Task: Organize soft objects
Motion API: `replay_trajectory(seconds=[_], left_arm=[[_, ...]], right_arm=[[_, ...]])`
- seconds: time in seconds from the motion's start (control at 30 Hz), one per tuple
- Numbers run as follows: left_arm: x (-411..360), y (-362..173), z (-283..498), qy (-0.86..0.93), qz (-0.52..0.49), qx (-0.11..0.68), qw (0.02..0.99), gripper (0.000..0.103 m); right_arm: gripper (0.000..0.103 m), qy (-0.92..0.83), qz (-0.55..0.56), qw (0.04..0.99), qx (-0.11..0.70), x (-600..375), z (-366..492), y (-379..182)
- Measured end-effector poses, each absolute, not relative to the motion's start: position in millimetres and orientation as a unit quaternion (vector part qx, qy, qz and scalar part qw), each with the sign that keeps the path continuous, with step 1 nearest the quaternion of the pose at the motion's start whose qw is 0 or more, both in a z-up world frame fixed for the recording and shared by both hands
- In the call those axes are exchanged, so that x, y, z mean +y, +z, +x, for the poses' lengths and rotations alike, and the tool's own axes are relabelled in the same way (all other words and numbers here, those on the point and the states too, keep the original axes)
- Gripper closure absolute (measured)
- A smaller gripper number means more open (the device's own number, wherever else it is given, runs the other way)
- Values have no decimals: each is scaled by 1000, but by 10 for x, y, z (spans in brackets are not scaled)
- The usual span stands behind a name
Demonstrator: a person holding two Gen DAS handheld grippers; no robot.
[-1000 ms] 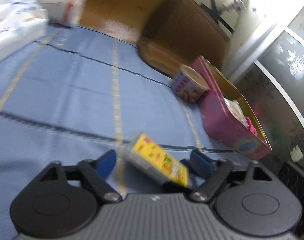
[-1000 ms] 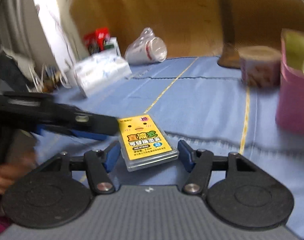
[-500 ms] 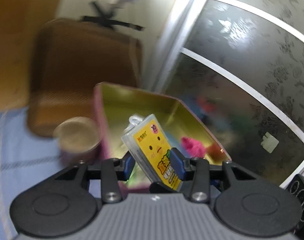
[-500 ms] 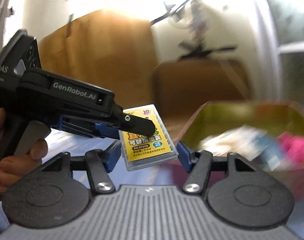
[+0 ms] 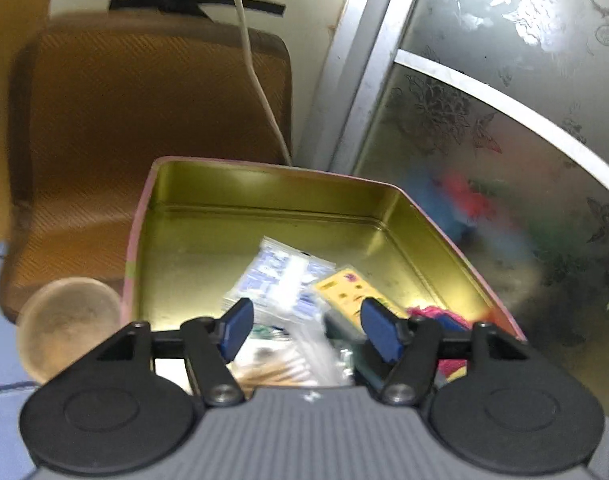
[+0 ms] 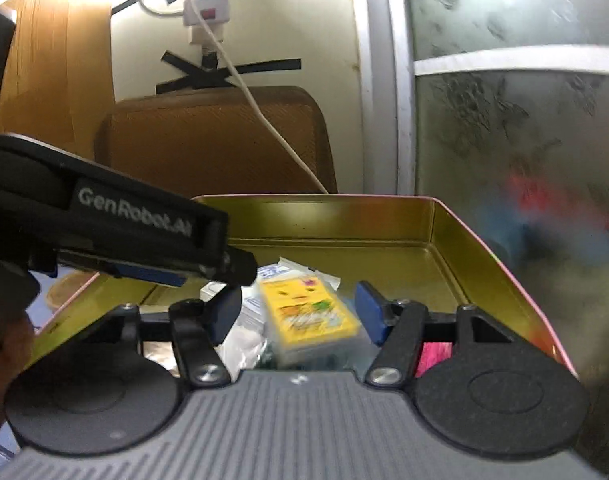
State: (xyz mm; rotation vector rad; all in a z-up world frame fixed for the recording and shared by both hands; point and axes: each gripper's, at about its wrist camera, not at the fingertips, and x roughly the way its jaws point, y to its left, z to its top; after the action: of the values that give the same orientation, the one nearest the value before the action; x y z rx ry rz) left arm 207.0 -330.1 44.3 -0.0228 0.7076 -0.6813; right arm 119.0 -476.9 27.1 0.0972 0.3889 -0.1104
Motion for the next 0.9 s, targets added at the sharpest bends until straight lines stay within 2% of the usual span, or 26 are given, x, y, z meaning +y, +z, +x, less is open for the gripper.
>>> replay_trajectory(seconds=[0.23,0.47,0.53,0.63,0.9], left_arm=[[-2979,684,1792,-279,34,291,915,28],[-2490,727,1278,-257,79,258,928,17],[-2357,726,1154,-251,79,253,931,7],[-2155,716,978,-237,80,244,937,0],[-1786,628,735,-203,93,258,940,0]], right_arm=[[37,-54,120,981,142,-4698,593,335],[30,-54,208,968,127,-4539,240,402],[30,-52,229,963,132,-4494,172,399],[30,-44,250,956,146,-4410,84,391],[29,-30,313,935,164,-4221,-66,390]])
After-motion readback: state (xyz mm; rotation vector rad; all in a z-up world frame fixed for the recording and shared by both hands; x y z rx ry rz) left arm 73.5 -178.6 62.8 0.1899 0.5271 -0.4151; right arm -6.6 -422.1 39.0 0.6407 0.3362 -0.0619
